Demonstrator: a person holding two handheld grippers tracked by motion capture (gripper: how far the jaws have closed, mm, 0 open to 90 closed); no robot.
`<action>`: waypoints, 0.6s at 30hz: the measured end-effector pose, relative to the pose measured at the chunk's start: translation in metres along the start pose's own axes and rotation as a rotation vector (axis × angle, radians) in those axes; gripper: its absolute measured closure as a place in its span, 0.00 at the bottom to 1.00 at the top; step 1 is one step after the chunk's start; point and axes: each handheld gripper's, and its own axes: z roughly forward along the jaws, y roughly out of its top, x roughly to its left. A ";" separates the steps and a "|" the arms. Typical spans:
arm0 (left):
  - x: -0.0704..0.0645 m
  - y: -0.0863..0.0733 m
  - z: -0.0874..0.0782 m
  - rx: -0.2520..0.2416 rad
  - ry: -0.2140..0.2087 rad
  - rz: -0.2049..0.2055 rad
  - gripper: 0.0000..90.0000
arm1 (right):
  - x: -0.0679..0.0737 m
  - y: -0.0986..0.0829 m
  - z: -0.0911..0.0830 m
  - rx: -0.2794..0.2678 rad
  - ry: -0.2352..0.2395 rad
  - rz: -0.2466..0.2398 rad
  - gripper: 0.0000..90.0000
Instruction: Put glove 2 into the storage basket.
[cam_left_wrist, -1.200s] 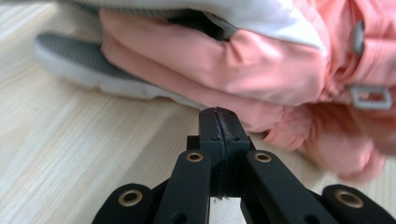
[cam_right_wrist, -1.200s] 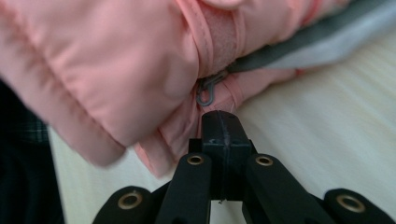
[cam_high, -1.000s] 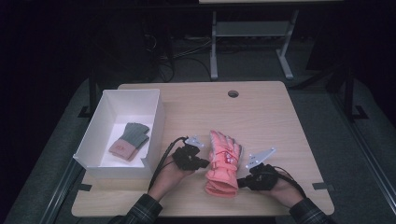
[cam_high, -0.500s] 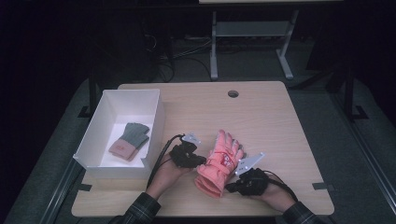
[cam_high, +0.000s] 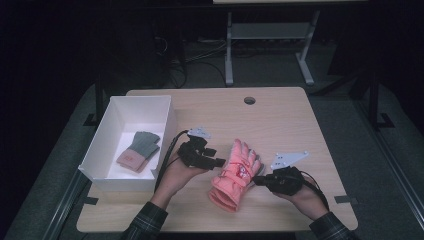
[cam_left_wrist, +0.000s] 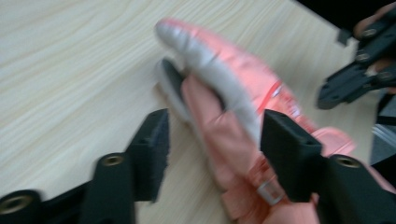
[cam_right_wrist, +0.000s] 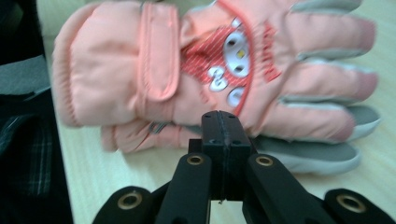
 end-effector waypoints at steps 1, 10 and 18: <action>0.000 0.000 0.000 0.000 0.000 0.000 0.41 | 0.000 0.000 0.000 0.000 0.000 0.000 1.00; -0.003 0.002 0.014 0.025 -0.027 0.018 0.30 | -0.012 0.013 0.010 -0.050 -0.033 0.016 1.00; -0.002 -0.001 0.026 0.065 -0.040 0.020 0.25 | -0.012 0.011 0.030 0.031 -0.052 -0.008 1.00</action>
